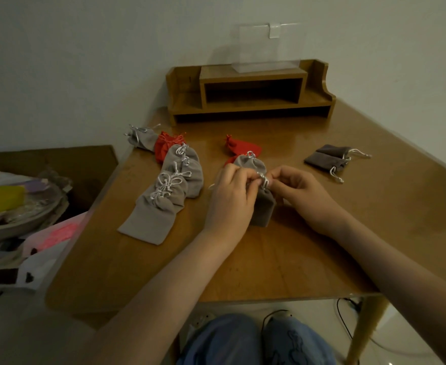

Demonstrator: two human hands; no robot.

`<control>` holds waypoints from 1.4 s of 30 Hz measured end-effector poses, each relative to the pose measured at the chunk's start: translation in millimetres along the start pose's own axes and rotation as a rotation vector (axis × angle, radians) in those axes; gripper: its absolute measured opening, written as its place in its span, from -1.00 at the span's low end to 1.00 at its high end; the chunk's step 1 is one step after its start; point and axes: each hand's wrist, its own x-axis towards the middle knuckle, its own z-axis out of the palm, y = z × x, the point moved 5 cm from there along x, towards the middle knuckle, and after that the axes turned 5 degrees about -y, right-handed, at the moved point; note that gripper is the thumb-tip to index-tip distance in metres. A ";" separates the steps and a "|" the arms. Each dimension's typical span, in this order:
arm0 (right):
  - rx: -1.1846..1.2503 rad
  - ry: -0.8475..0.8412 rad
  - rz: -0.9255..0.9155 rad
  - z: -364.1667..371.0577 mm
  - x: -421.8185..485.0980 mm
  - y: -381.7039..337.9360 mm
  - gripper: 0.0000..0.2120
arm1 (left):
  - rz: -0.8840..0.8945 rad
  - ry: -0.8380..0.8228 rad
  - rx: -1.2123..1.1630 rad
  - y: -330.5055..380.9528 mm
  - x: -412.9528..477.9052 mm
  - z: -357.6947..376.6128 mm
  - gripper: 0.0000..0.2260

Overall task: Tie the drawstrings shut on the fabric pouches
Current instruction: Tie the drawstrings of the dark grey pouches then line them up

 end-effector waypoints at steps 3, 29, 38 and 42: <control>-0.010 0.058 0.038 -1.9 1.8 3.7 -0.91 | -0.030 -0.027 -0.061 -4.2 1.2 0.4 -0.90; -0.446 0.146 0.096 -11.9 24.0 5.7 -0.72 | -0.362 -0.405 0.309 -20.6 22.9 -7.8 -0.74; -0.945 0.557 0.469 -90.6 6.0 27.4 -0.49 | -0.132 -0.333 0.303 31.6 44.8 13.1 -0.72; -0.958 0.491 0.508 -104.8 3.6 36.6 -0.77 | -0.068 -0.417 0.198 35.8 41.2 39.1 -0.81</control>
